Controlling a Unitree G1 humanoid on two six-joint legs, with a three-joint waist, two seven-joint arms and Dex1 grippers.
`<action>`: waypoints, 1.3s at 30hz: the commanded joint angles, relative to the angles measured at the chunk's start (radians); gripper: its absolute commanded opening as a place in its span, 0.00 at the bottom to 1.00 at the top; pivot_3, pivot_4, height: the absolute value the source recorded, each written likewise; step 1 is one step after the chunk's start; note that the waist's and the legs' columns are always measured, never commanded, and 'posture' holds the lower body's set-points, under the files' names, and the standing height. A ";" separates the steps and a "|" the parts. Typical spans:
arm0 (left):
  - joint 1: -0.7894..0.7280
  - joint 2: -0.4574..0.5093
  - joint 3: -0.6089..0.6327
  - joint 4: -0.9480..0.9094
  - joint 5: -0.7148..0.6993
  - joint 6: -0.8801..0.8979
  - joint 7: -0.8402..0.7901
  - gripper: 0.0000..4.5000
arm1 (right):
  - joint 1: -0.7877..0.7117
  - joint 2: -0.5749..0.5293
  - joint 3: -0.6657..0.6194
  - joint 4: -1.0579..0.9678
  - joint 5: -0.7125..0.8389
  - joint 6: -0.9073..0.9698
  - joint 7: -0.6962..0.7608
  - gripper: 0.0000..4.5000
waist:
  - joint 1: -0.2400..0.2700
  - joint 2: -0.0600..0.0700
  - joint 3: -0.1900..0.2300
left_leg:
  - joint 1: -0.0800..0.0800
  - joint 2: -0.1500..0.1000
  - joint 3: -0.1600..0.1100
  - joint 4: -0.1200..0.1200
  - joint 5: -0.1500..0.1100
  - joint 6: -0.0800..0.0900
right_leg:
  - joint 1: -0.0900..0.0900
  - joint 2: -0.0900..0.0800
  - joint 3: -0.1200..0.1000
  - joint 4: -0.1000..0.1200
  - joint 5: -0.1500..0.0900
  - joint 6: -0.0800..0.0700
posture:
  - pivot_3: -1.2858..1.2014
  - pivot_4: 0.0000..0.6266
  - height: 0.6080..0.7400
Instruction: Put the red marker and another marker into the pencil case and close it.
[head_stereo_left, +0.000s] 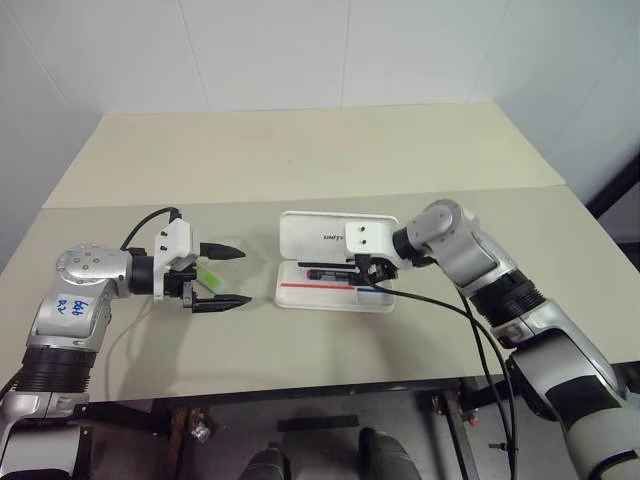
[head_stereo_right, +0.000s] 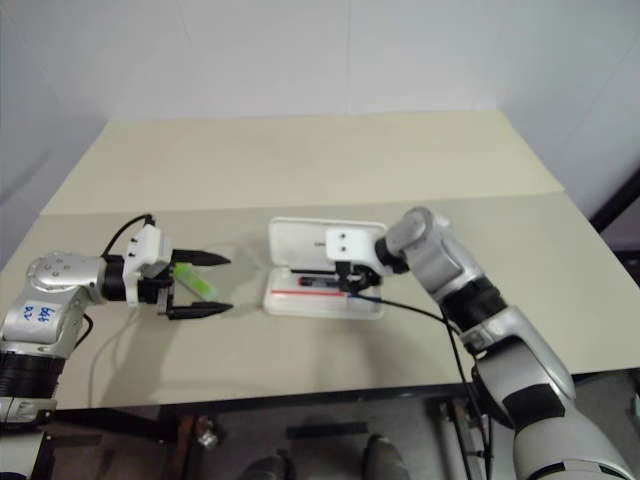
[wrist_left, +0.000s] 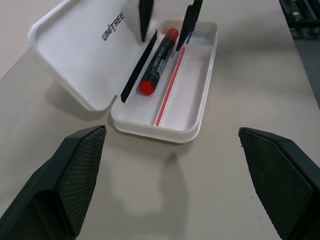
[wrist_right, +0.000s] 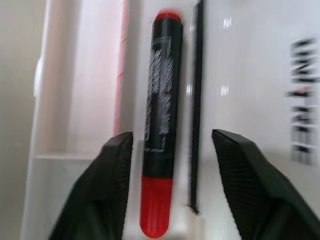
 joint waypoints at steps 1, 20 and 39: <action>-0.003 0.004 0.021 -0.028 -0.024 0.001 0.000 1.00 | -0.029 0.005 -0.047 -0.068 0.034 0.042 0.015 0.56 | 0.001 0.000 0.000 | 0.000 0.000 0.000 0.000 0.000 0.000 | 0.000 0.000 0.000 0.000 0.000 0.000 | 0.52 0.24 1.00; 0.078 -0.052 0.051 -0.184 -0.067 0.164 0.162 1.00 | 0.283 -0.257 -0.376 -0.614 0.445 0.293 0.131 0.99 | 0.012 0.000 0.000 | -0.002 -0.001 0.000 0.000 -0.002 0.002 | 0.000 -0.001 -0.002 -0.003 0.000 0.000 | 0.52 0.24 1.00; 0.011 -0.547 0.270 -0.593 0.066 0.955 1.271 1.00 | 0.406 -0.360 -0.679 -0.400 0.606 0.125 -0.007 0.99 | 0.018 -0.001 0.000 | 0.006 0.000 -0.001 0.001 -0.002 0.001 | 0.010 -0.001 -0.002 -0.003 0.001 0.001 | 0.52 0.24 1.00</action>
